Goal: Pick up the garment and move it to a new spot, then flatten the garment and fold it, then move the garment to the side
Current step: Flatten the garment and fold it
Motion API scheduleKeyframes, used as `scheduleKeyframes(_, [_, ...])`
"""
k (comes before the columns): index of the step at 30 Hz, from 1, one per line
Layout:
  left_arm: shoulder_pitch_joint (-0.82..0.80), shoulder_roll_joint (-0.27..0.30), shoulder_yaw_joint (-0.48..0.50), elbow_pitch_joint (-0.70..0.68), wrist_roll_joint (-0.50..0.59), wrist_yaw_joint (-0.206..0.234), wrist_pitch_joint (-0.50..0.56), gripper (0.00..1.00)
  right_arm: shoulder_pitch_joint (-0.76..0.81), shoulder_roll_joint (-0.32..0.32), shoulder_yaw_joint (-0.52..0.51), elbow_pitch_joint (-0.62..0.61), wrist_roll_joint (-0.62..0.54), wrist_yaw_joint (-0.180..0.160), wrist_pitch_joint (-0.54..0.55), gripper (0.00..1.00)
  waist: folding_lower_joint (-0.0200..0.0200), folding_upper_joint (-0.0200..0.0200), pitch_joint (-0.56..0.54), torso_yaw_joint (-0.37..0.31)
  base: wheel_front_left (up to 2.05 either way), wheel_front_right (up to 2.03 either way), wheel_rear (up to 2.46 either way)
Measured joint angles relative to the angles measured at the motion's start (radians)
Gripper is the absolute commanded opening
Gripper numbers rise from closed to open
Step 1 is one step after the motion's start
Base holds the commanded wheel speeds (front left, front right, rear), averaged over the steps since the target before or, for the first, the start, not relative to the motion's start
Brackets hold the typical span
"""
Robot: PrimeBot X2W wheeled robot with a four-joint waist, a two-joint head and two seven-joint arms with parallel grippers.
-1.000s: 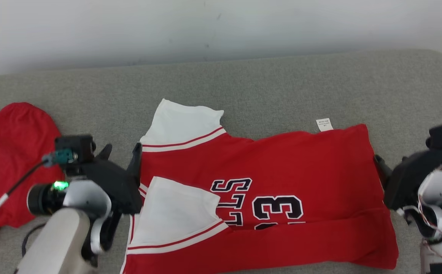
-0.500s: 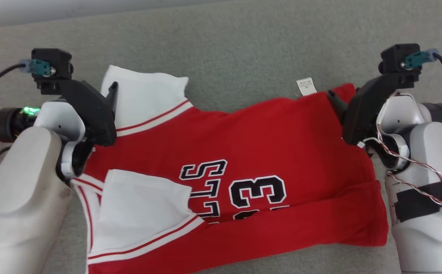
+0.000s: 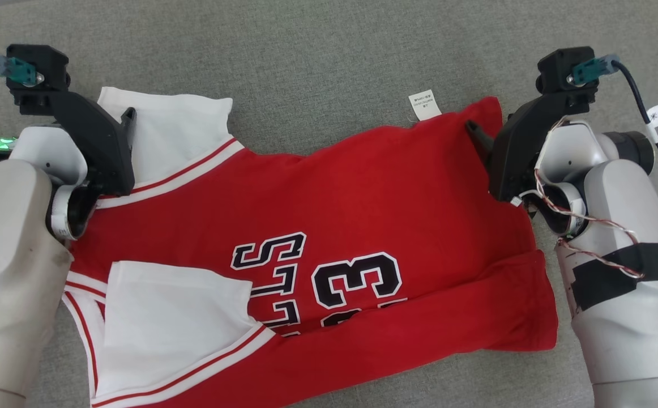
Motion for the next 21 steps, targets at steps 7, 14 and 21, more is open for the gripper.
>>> scheduleKeyframes(7, [-0.017, 0.016, -0.009, 0.016, -0.007, -0.023, 0.031, 0.00, -0.055, -0.040, 0.003, 0.027, -0.005, 0.000, 0.037, 1.00, 0.0000, 0.0000, -0.003, 0.011, 0.00, 0.00, 0.00])
scheduleKeyframes(14, [-0.018, 0.012, -0.015, 0.017, -0.013, -0.021, 0.031, 0.00, -0.114, -0.080, 0.072, 0.104, 0.010, 0.000, 0.103, 1.00, 0.0000, 0.0001, -0.004, 0.017, 0.00, 0.00, 0.00])
scheduleKeyframes(21, [-0.029, 0.002, -0.019, 0.016, -0.016, -0.023, 0.021, 0.00, -0.156, -0.111, 0.151, 0.202, 0.085, 0.000, 0.105, 1.00, 0.0000, 0.0000, 0.008, 0.031, 0.00, 0.00, 0.00])
